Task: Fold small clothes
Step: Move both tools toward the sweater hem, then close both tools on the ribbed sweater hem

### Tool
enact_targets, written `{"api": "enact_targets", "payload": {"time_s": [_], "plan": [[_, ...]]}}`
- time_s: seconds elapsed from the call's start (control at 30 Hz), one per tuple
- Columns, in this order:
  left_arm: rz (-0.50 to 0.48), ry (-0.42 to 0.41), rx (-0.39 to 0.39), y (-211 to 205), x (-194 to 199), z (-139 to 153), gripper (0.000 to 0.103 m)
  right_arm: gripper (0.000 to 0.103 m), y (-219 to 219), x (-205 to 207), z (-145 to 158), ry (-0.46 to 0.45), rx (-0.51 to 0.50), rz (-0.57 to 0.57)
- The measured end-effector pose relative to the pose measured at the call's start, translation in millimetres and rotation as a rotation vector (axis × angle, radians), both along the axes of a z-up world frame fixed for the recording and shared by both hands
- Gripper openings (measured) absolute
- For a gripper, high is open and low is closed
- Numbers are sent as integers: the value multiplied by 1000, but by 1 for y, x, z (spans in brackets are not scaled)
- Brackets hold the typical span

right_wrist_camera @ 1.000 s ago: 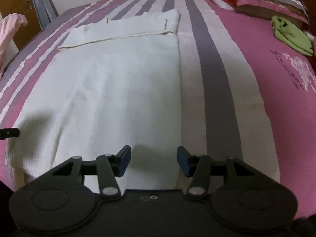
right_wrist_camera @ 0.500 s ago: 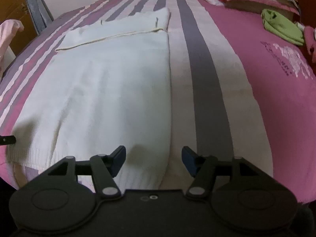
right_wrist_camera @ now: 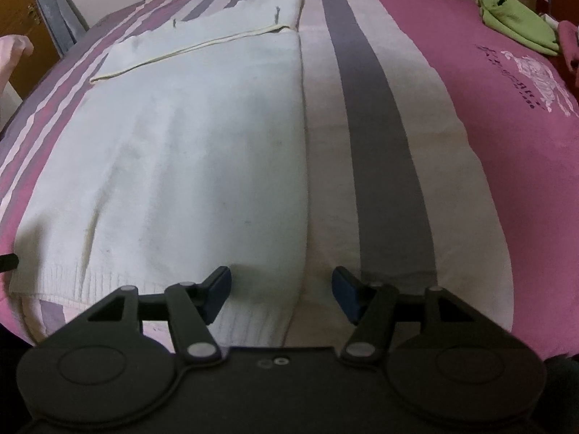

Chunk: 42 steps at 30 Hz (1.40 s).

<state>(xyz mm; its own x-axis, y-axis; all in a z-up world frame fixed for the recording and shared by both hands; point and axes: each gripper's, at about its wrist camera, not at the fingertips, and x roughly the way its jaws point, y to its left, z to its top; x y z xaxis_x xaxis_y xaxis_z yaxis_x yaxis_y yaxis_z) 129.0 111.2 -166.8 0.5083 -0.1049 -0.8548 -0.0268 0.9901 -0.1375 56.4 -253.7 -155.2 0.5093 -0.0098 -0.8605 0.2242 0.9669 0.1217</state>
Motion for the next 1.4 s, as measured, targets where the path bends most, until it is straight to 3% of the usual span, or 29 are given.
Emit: {"api": "enact_targets", "payload": {"time_s": [0.13,0.33,0.4,0.47,0.57,0.63,0.7,0.77,0.8,0.83,0.9,0.93,1.07,1.17,1.2,1.23,1.3,1.33,1.4], "plan": [[22,10,-6,1,1,0,3,62,-1,1,1,-4,11,-8],[-19,20,93,-15,2,2,3,62,1,-3,2,-21,5,-6],[-30,-62,104,-17,-5,8,3,62,1,-3,3,-22,8,-5],[-12,-93,52,-13,-8,12,3,62,1,-4,3,-21,3,-2],[-4,-85,75,-13,-5,12,3,62,0,-4,5,-25,2,-5],[-2,-28,128,-14,-1,8,4,62,0,-4,5,-26,4,-5],[18,6,133,-13,2,5,4,62,-1,-4,5,-28,1,-7],[26,3,120,-11,1,5,21,62,-1,-5,4,-25,6,-10],[21,-4,121,-12,0,6,66,63,0,-5,3,-23,7,-11],[16,-26,128,-13,-3,8,103,63,0,-5,3,-22,6,-10],[-15,-114,137,-20,-12,17,103,63,0,-4,3,-21,5,-7],[-43,-118,152,-25,-11,19,103,63,1,-4,4,-21,5,-4],[-53,-67,148,-27,-6,14,103,63,0,-3,3,-24,8,-1],[-1,-57,48,-13,-7,9,102,63,-1,-4,3,-21,3,-4],[15,-49,12,-9,-4,5,90,63,-1,-4,2,-19,6,-6],[23,-36,-7,-7,-4,3,70,62,-1,-4,1,-17,7,-6],[14,1,-34,-6,-4,-5,46,62,-1,-4,1,-12,5,-6],[15,3,-43,-6,-5,-8,40,62,-1,-5,1,-13,6,-7],[16,-2,-45,-8,-7,-10,40,62,1,-4,0,-10,3,-4]]}}
